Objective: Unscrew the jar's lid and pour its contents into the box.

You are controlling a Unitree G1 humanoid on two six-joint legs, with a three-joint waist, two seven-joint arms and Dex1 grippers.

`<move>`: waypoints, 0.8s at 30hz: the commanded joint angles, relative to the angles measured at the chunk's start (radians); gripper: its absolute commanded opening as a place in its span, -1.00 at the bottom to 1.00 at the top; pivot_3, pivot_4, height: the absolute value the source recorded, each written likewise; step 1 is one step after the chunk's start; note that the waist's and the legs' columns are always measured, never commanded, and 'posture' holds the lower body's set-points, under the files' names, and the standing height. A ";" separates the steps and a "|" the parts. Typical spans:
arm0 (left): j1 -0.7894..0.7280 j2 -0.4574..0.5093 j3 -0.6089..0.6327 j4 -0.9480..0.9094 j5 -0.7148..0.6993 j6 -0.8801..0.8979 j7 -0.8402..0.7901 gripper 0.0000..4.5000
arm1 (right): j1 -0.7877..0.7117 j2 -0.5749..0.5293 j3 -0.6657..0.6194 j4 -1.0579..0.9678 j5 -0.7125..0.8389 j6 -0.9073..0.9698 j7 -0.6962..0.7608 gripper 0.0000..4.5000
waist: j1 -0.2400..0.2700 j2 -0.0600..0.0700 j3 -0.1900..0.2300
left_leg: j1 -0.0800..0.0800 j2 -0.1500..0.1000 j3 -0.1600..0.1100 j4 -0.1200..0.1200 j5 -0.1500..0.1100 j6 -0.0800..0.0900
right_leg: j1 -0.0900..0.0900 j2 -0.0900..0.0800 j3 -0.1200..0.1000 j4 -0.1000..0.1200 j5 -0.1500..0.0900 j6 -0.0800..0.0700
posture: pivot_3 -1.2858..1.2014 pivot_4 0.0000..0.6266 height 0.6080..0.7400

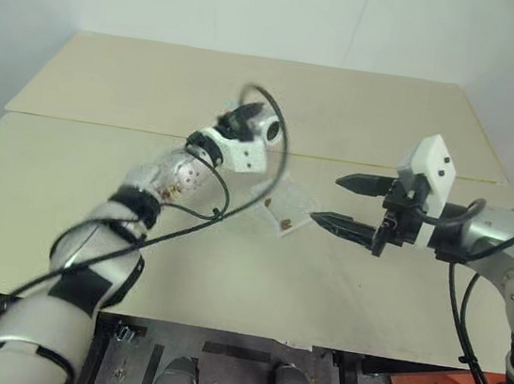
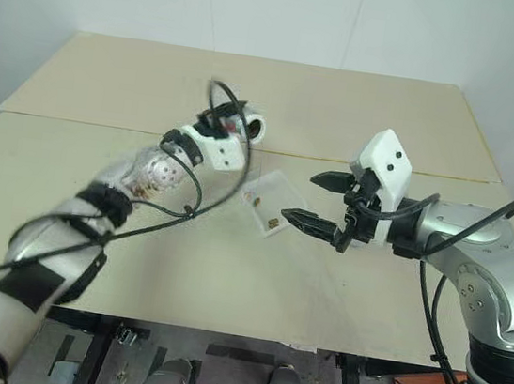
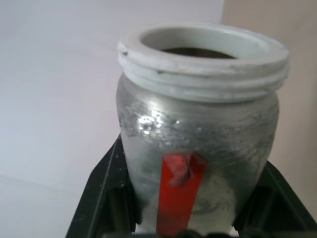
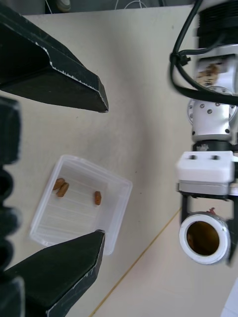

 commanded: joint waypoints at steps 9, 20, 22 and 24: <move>0.294 0.056 0.379 -0.655 -0.614 0.788 -0.434 -0.15 | 0.009 0.034 0.012 0.016 -0.039 -0.105 -0.010 0.96 | -0.047 0.000 0.000 | 0.006 0.000 -0.001 0.003 -0.001 0.002 | 0.005 0.000 0.000 0.002 0.000 0.000 | 0.03 -0.52 1.00; 0.448 -0.045 0.413 -0.635 -0.558 0.640 -0.338 -0.15 | 0.046 0.036 0.008 0.020 -0.058 -0.132 -0.002 0.96 | -0.032 0.000 0.000 | 0.007 0.000 0.000 0.003 -0.002 0.003 | 0.005 0.000 0.001 0.000 0.000 0.000 | 0.03 -0.52 1.00; 0.460 -0.045 0.399 -0.619 -0.546 0.635 -0.349 -0.15 | 0.043 0.038 0.013 0.020 -0.060 -0.130 -0.006 0.96 | -0.033 0.000 0.000 | 0.007 0.000 0.000 0.003 -0.002 0.003 | 0.006 0.000 0.001 -0.001 0.000 -0.001 | 0.03 -0.52 1.00; 0.468 -0.044 0.395 -0.614 -0.543 0.641 -0.362 0.01 | 0.039 0.040 0.018 0.020 -0.061 -0.128 -0.008 0.99 | -0.036 0.000 0.000 | 0.007 0.000 0.000 0.003 -0.002 0.003 | 0.006 0.000 0.001 -0.001 0.000 -0.001 | 0.03 -0.52 1.00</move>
